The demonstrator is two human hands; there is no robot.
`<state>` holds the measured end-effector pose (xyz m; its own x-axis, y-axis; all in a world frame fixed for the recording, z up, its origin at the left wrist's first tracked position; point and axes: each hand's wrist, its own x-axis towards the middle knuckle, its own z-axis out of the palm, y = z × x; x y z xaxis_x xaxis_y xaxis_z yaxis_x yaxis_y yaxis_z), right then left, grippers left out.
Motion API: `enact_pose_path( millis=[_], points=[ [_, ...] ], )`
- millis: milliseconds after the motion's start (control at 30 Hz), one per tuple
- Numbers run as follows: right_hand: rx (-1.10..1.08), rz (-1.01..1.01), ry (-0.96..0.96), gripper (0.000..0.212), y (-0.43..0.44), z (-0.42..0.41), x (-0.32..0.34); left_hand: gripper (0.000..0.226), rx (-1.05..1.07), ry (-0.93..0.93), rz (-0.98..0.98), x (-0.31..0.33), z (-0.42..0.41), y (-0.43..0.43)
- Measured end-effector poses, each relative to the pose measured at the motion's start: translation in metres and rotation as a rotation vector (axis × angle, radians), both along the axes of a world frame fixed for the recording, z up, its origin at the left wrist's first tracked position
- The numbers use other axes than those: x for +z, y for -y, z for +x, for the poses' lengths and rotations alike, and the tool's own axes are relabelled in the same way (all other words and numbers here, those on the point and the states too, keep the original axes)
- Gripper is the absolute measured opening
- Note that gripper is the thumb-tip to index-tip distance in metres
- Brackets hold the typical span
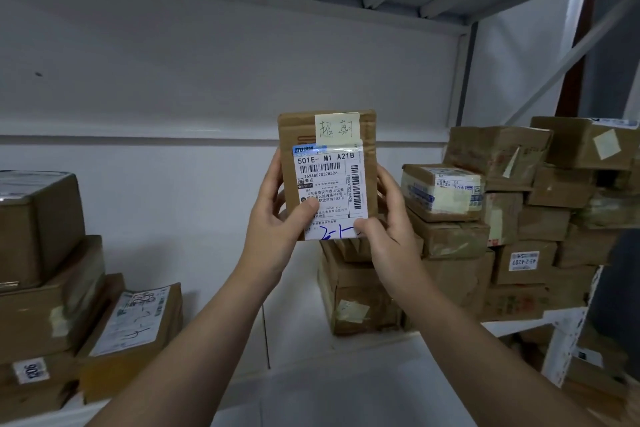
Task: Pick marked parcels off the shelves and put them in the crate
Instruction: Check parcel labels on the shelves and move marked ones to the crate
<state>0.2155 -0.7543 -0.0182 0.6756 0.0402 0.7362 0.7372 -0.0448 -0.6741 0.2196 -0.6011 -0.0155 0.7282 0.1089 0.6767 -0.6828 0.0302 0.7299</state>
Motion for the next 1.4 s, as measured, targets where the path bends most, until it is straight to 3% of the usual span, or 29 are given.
enact_pose_path(
  millis=[300,633,800,933,1267,1400],
  points=[
    [-0.125,0.139,-0.069,0.062,0.008,-0.031,-0.035,0.056,0.02,0.085,0.115,-0.031,-0.017,0.022],
    [-0.343,0.092,-0.163,0.061,0.069,-0.107,-0.086,0.055,-0.094,0.005,0.188,-0.081,-0.07,0.083],
    [-0.46,0.109,-0.22,0.059,0.137,-0.176,-0.115,0.057,-0.273,-0.069,0.119,-0.11,-0.125,0.156],
    [-0.574,0.129,-0.299,0.058,0.207,-0.252,-0.146,0.046,-0.398,-0.146,0.142,-0.139,-0.187,0.233],
    [-0.809,0.339,-0.582,0.049,0.346,-0.432,-0.22,0.026,-0.679,-0.303,0.405,-0.215,-0.312,0.399],
    [-0.935,0.357,-0.667,0.064,0.386,-0.471,-0.246,0.031,-0.771,-0.34,0.505,-0.243,-0.34,0.448]
  ],
)
